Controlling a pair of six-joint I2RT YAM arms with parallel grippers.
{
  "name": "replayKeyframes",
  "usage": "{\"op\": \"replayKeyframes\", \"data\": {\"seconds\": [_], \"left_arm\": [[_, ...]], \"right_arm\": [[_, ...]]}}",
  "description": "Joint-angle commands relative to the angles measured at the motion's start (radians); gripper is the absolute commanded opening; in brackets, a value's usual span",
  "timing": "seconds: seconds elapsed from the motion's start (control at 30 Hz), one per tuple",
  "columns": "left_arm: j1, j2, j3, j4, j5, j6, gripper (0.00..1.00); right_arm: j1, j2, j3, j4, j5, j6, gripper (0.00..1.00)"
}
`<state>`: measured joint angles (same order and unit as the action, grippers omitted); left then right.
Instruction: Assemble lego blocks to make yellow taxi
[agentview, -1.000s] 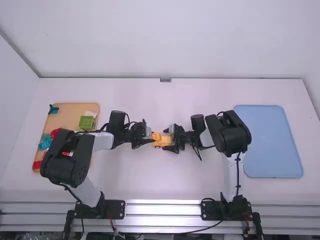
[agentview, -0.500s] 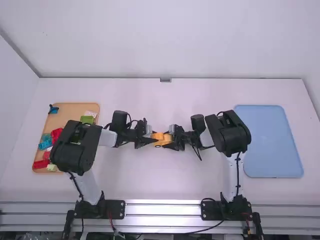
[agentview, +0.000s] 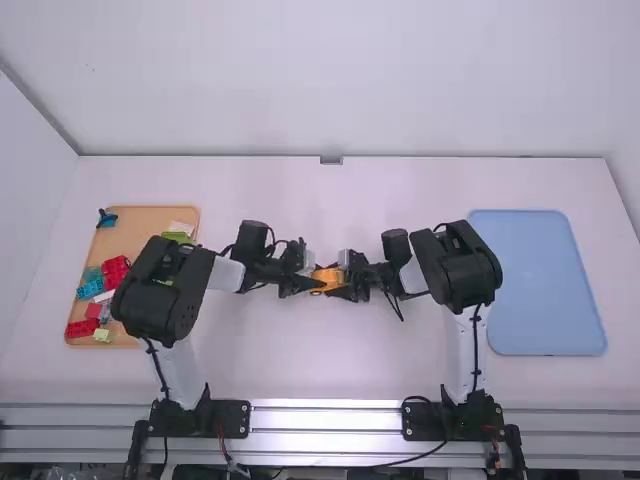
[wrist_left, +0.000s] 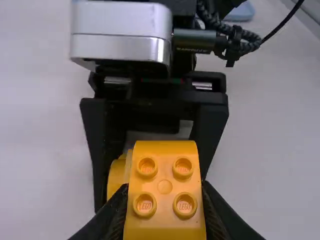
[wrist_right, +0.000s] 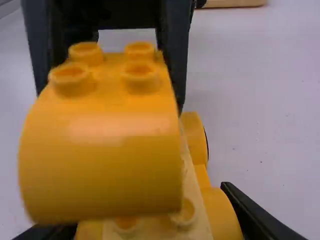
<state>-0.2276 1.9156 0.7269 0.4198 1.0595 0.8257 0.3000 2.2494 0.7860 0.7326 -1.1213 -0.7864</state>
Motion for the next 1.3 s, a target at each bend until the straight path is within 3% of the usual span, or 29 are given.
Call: {"op": "replayKeyframes", "data": {"seconds": [0.0, 0.47, 0.93, 1.27], "left_arm": [[-0.023, 0.014, 0.003, -0.004, -0.06, -0.011, 0.02], [-0.012, 0.014, 0.003, 0.018, -0.208, -0.075, 0.02], [-0.006, 0.014, 0.003, -0.023, -0.176, -0.078, 0.02], [0.024, 0.014, -0.014, -0.02, -0.056, -0.002, 0.02]], "right_arm": [[0.002, 0.018, 0.011, -0.007, -0.005, -0.011, 0.56], [0.002, 0.018, 0.011, -0.014, -0.005, -0.01, 0.56], [0.002, 0.018, 0.012, -0.014, -0.004, -0.011, 0.55], [0.002, 0.018, 0.012, -0.014, -0.004, -0.011, 0.55]]}}
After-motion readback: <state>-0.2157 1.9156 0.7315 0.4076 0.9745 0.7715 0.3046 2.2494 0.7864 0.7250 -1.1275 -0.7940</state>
